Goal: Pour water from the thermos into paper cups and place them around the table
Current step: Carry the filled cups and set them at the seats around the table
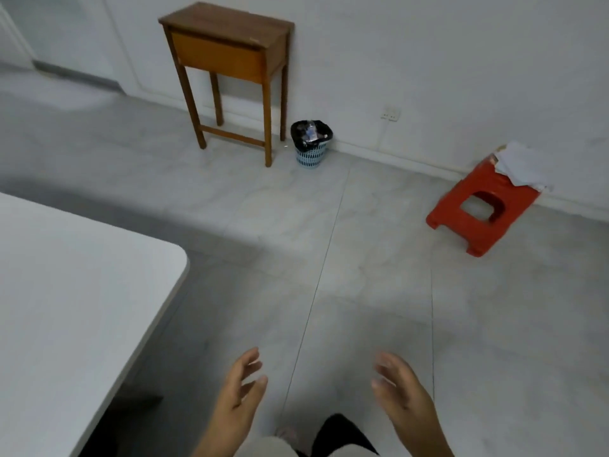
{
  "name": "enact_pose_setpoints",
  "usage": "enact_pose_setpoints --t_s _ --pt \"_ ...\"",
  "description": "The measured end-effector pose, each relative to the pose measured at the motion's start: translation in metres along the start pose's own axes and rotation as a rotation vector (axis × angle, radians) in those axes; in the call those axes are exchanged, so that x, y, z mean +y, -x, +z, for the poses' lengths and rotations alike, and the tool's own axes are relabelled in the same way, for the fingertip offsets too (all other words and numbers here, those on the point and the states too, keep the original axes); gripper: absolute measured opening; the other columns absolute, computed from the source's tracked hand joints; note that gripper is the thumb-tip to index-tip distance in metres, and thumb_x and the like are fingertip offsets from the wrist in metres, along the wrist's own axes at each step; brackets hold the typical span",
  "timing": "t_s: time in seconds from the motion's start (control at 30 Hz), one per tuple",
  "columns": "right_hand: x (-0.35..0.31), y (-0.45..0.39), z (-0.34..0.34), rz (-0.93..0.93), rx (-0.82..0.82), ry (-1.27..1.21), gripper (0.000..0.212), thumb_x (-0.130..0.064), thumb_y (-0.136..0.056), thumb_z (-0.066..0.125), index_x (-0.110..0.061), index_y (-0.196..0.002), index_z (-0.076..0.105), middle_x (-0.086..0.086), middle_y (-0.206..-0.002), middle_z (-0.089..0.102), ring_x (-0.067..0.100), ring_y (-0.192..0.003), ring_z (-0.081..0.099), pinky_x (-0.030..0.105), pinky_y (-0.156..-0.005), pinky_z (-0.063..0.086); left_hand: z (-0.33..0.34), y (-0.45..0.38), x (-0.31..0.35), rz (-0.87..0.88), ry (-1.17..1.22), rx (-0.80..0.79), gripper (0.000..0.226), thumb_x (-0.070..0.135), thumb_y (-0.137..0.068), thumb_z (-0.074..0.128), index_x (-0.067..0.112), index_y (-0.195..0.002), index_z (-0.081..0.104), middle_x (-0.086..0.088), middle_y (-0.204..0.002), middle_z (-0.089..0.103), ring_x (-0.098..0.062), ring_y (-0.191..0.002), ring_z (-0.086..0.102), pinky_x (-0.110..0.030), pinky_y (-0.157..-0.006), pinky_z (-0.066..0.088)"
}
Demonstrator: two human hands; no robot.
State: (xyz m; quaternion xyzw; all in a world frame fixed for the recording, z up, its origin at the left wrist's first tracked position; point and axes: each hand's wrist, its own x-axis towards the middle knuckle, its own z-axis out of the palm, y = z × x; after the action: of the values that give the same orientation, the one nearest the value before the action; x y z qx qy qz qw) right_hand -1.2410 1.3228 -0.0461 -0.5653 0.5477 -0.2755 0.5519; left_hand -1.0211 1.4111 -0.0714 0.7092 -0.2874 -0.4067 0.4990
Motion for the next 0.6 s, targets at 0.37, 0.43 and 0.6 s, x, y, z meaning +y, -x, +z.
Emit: enact_pose_setpoints --t_s 0.37,0.43,0.6 --pt "-0.105 -0.324 0.07 -0.079 -0.192 0.034 0.036 0.006 -0.079 0.059 -0.024 -0.098 0.053 -0.007 -0.101 0.06 -0.002 -0.09 0.059 -0.001 -0.069 0.043 -0.025 -0.26 0.064 -0.064 0.067 0.296 0.035 -0.014 -0.082 0.053 -0.002 -0.114 0.05 -0.015 -0.111 0.054 0.009 -0.086 0.06 0.003 -0.064 0.04" --pt "-0.142 -0.382 0.098 -0.136 -0.292 0.061 0.04 0.009 -0.077 0.059 -0.026 -0.097 0.053 -0.009 -0.102 0.059 -0.014 -0.087 0.059 -0.001 -0.07 0.043 -0.04 -0.306 0.086 -0.044 0.073 0.373 0.036 -0.014 -0.082 0.052 -0.001 -0.116 0.049 -0.013 -0.111 0.054 0.019 -0.08 0.057 0.002 -0.065 0.041" --pt "-0.194 -0.49 0.179 -0.145 -0.514 0.129 0.04 0.014 -0.074 0.06 -0.006 -0.108 0.052 -0.004 -0.103 0.06 -0.017 -0.084 0.058 0.002 -0.074 0.044 -0.08 -0.384 0.106 -0.105 0.132 0.563 0.035 -0.014 -0.081 0.053 0.008 -0.109 0.052 -0.01 -0.108 0.058 0.0 -0.089 0.061 0.002 -0.064 0.042"
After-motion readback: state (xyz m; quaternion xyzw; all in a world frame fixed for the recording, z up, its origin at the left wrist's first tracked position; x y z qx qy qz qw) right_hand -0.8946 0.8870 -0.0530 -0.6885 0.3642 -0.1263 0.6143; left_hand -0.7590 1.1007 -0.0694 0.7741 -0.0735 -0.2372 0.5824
